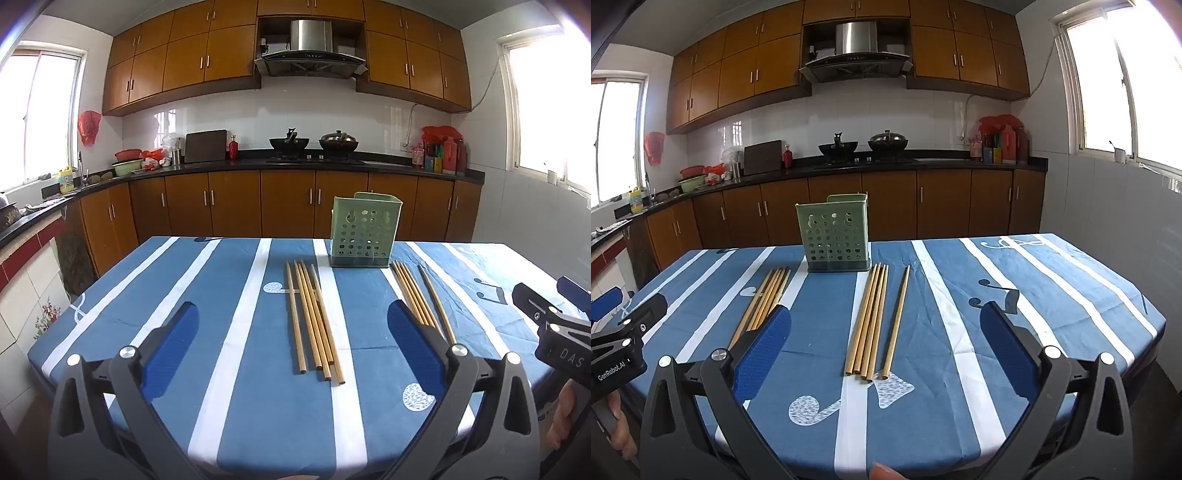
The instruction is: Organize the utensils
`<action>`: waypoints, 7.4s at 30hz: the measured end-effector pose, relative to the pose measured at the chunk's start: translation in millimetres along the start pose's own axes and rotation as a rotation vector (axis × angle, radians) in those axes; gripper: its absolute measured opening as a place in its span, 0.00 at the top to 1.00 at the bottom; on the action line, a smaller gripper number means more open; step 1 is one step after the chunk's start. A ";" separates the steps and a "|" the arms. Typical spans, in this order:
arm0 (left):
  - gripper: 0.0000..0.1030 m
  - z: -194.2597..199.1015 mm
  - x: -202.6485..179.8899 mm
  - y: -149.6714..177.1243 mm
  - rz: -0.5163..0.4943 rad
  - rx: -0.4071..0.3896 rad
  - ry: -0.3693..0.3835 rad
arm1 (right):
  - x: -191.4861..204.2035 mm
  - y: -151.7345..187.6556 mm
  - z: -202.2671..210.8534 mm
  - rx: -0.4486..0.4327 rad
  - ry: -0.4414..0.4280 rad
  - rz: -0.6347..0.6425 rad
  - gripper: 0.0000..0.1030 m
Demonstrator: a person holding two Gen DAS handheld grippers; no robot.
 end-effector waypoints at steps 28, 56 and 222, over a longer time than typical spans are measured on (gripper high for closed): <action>0.04 0.2 0.1 0.0 0.003 -0.001 0.004 | -0.5 0.5 0.0 -0.003 -0.002 -0.004 0.02; 0.04 0.1 0.4 0.0 0.006 0.000 0.003 | 0.6 0.9 -0.3 -0.002 -0.003 -0.005 0.02; 0.93 -125.3 91.8 -190.1 0.077 0.001 0.076 | -62.7 -167.0 -124.1 -0.005 -0.059 -0.188 0.93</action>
Point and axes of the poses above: each gripper's, at about its wrist camera, not at the fingertips, and z roughly against the way its jaws point, x to its left, y to its underside, the point moved 6 cm from there along -z, roughly the way its jaws point, and after that the axes turned 4 degrees about -z, right-handed, at the moved point
